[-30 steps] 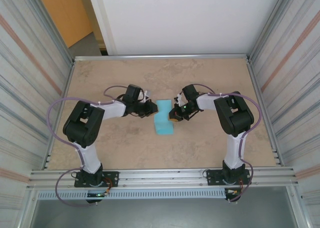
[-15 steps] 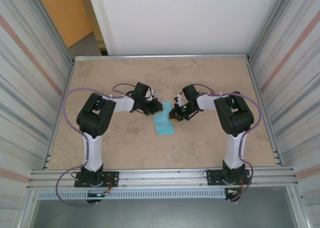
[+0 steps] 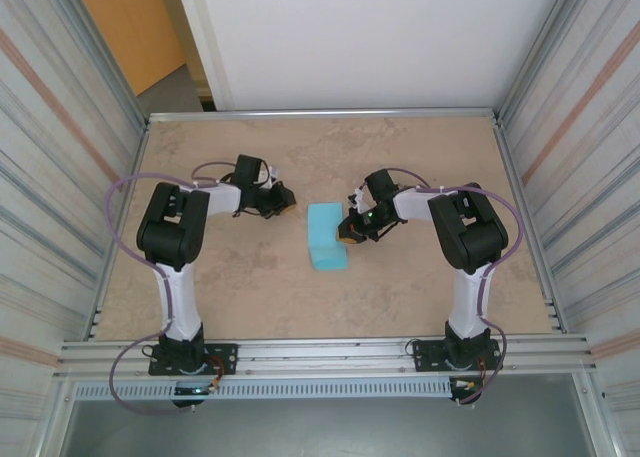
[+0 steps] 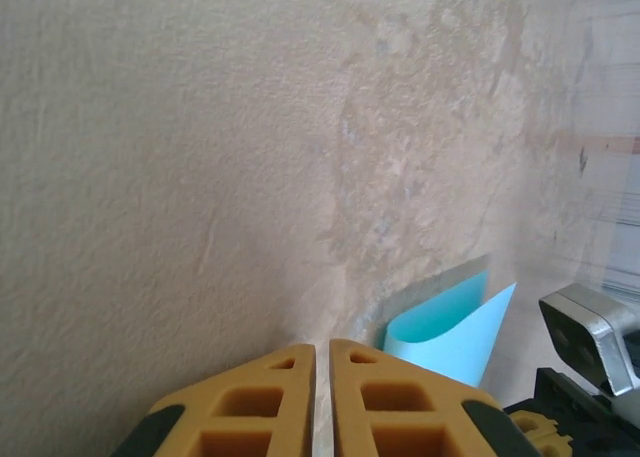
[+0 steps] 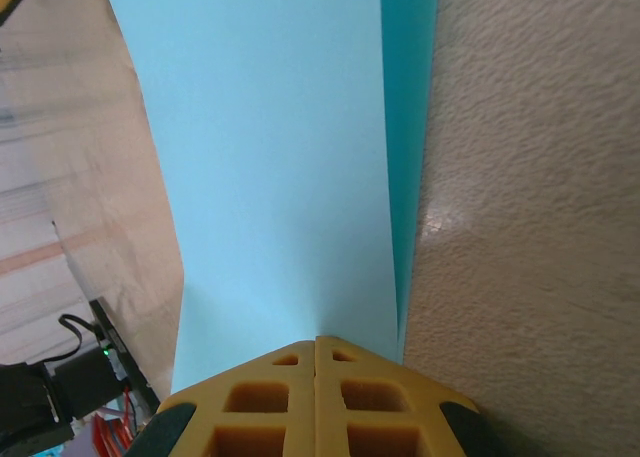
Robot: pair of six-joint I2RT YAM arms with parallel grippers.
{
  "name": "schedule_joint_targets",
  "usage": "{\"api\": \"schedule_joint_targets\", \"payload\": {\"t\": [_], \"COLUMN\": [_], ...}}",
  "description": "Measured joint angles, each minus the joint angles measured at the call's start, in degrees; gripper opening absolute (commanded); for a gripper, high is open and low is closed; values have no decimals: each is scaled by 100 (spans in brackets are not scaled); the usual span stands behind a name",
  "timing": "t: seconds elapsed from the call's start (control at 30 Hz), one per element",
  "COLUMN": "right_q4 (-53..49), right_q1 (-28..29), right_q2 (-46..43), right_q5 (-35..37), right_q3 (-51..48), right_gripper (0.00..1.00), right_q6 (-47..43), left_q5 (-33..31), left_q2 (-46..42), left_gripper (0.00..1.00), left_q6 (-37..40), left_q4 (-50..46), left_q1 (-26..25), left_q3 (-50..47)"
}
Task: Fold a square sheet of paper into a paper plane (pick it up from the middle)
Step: First fold the square sheet of paper in half at the center of the table.
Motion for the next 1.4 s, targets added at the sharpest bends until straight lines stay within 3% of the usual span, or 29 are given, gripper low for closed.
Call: {"api": "schedule_joint_targets", "payload": {"t": [0.37,0.9,1.13,1.27,1.4], "right_q4": [0,0,2,2,2], "right_q1": [0,0,0,0,0], "right_q2": [0,0,0,-2,-11], "right_q5": [-2,4,7,7,7], "right_q3": [0,-11,-13,-13,-13], "right_gripper": [6,6,6,6,6], "right_q6": [-2,-7,-17,-20,-20], "left_q5": [179,-33,-291,-564,-745], "left_q2": [-63,647,647,426,-251], "left_gripper": [12,13,13,13,13], "left_q6": [-249,-76,219,334,367], "left_q4": [247,-890,-1351,-1545,-1604], "left_q1": [-994,-756,-339,-273,-660], "left_q3": [184,1067,1296,1266,1014]}}
